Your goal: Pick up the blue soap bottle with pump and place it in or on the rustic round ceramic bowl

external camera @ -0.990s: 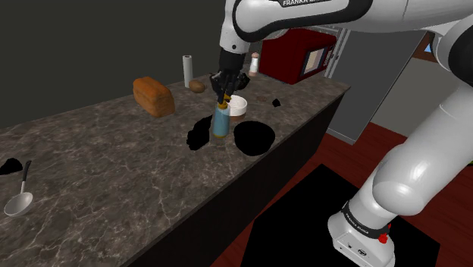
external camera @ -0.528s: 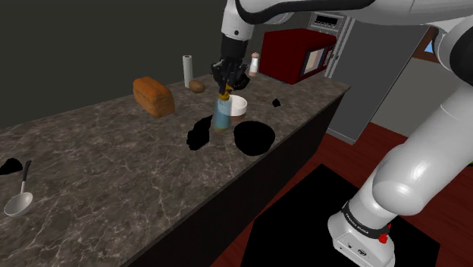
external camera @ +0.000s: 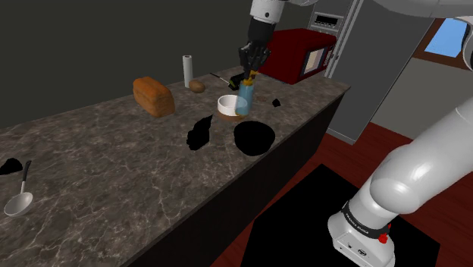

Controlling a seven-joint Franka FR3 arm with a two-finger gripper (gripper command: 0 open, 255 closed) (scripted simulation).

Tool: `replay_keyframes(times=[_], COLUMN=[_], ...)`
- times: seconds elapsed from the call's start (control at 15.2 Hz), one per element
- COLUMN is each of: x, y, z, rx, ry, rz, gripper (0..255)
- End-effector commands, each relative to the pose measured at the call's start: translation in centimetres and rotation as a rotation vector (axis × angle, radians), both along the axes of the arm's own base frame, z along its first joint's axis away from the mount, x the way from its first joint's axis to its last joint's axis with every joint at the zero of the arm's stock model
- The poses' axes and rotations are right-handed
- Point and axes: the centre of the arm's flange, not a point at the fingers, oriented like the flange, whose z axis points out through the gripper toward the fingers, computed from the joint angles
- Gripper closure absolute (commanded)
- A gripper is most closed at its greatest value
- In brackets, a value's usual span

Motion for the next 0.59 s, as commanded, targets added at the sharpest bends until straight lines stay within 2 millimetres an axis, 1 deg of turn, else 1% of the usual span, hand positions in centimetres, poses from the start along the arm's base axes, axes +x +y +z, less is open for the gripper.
replay_keyframes(times=[0.0, 0.26, 0.53], x=[-0.6, -1.6, -1.6], y=[-2.5, -7.1, -7.1], z=[0.9, 3.0, 0.9], rx=[0.0, 0.0, 0.0], ry=[0.001, 0.001, 0.001], rz=[0.001, 0.001, 0.001], gripper=[255, 255, 255])
